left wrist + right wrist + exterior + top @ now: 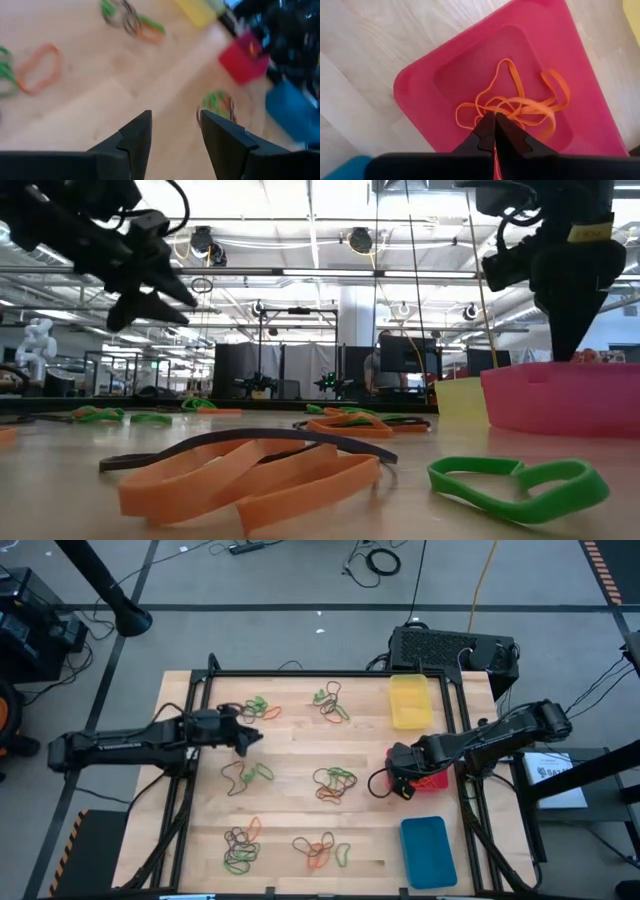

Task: Sort rubber bands into baskets
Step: Put the orange rubber band into the red bin

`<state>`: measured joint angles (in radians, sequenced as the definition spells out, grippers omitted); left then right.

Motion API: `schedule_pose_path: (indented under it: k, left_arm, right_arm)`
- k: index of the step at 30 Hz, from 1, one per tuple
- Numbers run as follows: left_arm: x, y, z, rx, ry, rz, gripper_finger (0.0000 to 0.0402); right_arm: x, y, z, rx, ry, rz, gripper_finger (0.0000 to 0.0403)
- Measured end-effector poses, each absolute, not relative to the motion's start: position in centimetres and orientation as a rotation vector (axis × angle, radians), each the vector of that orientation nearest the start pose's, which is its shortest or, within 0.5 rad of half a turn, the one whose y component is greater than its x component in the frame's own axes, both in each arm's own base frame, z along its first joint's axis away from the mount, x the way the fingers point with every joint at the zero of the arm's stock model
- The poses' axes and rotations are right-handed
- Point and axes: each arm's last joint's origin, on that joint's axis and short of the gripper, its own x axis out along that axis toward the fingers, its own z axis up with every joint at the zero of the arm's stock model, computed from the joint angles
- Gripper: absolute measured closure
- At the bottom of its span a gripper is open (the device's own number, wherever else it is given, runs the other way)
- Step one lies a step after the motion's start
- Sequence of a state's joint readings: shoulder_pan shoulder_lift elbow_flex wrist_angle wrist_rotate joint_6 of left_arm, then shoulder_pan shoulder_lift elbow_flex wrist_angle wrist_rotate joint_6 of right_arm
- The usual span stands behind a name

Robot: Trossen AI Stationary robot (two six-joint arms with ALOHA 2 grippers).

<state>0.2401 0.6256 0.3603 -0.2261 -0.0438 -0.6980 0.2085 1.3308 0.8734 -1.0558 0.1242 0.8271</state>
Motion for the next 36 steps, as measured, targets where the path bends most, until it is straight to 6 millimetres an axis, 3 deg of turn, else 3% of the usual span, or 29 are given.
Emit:
schedule_pose_path:
  k: [9, 21, 30, 36]
  left_arm:
    - [13.0, 5.3, 23.1, -0.717, 0.198, 0.603, 0.0226]
    - [12.6, 5.8, 23.1, -0.663, 0.206, 0.639, 0.0226]
    - [11.6, 6.0, 22.5, -0.657, 0.273, 0.701, 0.0226]
    - [11.3, 5.8, 21.8, -0.673, 0.349, 0.721, 0.0226]
  right_arm:
    - [20.8, 3.8, 20.9, 0.409, 1.384, -0.515, 0.0370]
    - [21.7, 2.4, 21.7, 0.547, 1.410, -0.392, 0.0304]
    - [25.6, 2.1, 26.7, 0.550, 1.050, -0.223, 0.0301]
    - [28.5, 3.4, 27.0, 0.220, 0.757, -0.051, 0.0301]
